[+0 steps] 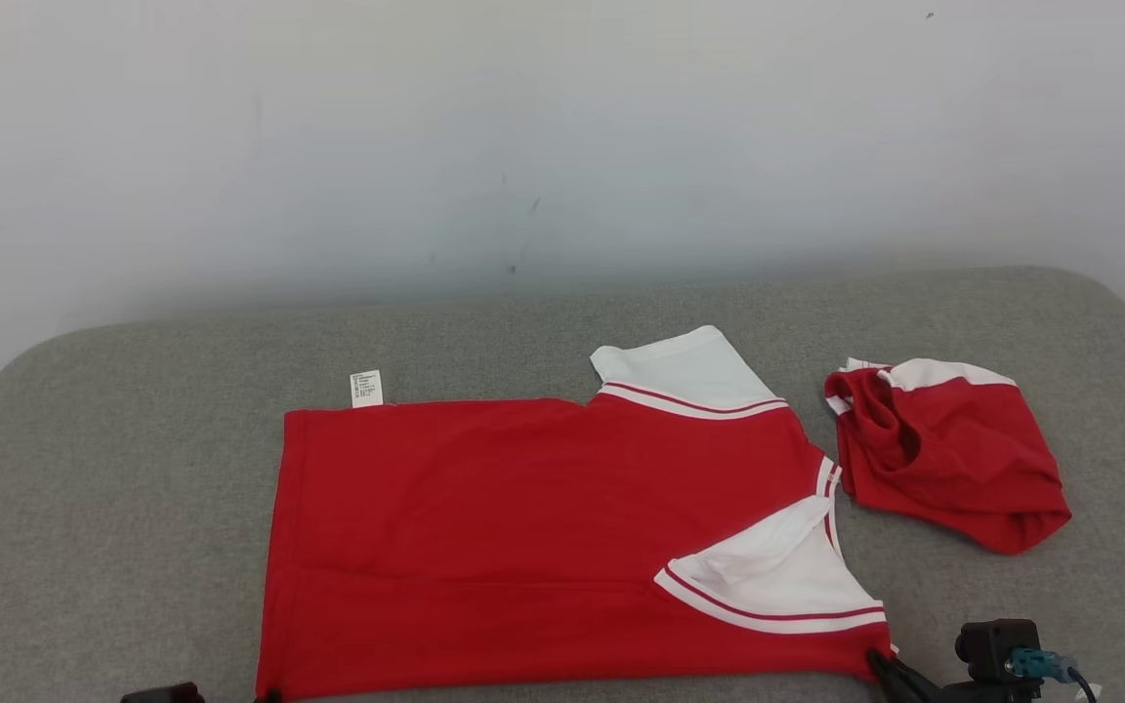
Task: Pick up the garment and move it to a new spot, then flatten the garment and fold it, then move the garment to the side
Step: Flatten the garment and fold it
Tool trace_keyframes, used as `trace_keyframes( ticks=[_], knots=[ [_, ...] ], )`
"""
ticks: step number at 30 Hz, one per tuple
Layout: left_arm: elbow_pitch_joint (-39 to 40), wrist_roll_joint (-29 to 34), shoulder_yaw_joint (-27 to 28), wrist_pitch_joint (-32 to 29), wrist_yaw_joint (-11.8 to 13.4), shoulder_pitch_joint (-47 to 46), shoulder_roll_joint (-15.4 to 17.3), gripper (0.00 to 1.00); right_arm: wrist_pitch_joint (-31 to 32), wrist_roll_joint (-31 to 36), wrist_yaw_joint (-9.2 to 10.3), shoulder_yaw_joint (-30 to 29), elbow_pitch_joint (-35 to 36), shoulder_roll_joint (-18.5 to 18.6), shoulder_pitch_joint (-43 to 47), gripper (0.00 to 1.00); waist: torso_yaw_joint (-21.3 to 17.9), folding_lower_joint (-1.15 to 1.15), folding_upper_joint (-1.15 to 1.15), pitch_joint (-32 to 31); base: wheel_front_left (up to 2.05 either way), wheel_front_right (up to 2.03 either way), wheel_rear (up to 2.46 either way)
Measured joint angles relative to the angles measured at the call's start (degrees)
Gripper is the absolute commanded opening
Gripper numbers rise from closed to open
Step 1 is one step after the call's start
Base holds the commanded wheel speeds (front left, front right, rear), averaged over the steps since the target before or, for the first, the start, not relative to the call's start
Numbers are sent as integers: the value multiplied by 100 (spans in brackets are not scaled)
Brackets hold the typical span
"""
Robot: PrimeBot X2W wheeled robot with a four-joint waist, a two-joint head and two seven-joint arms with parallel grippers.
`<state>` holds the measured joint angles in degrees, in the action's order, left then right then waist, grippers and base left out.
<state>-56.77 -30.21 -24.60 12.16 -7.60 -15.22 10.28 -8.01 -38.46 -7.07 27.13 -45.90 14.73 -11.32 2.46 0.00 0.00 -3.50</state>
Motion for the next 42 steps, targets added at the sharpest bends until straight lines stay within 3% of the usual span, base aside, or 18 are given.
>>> trace_keyframes(
  ticks=[12, 26, 27, 28, 29, 30, 42],
  knots=[
    [259, 55, -91, -29, 3, 153, 86, 0, 108, -85, 11, -76, 497, 201, 221, 0, 36, 0, 1, 13, 0, 0, 0],
    [527, -2, -69, -179, 4, 274, 100, 0, 532, -18, 260, 46, 788, 285, 295, 2, 178, 0, 1, 18, 0, 0, 0],
    [547, -12, -56, -203, 7, 298, 102, 17, 558, -18, 261, 47, 812, 289, 305, 29, 182, 0, 0, 21, 0, 0, 0],
    [559, -19, -47, -203, 26, 310, 103, 40, 571, -18, 271, 47, 843, 301, 318, 59, 185, 1, 1, 24, 0, 0, 0],
    [576, -19, -47, -204, 53, 316, 107, 92, 602, -19, 300, 46, 881, 319, 330, 100, 187, 1, 0, 28, 0, 0, 0],
    [592, -19, -47, -204, 54, 320, 110, 100, 608, -23, 303, 37, 914, 343, 350, 100, 189, 1, 1, 31, 0, 0, 0],
    [939, -3, -25, -229, 198, 354, 279, 100, 599, -420, 297, -411, 1497, 672, 516, 100, 178, 1, 1, 77, 0, 0, 0]
  ],
)
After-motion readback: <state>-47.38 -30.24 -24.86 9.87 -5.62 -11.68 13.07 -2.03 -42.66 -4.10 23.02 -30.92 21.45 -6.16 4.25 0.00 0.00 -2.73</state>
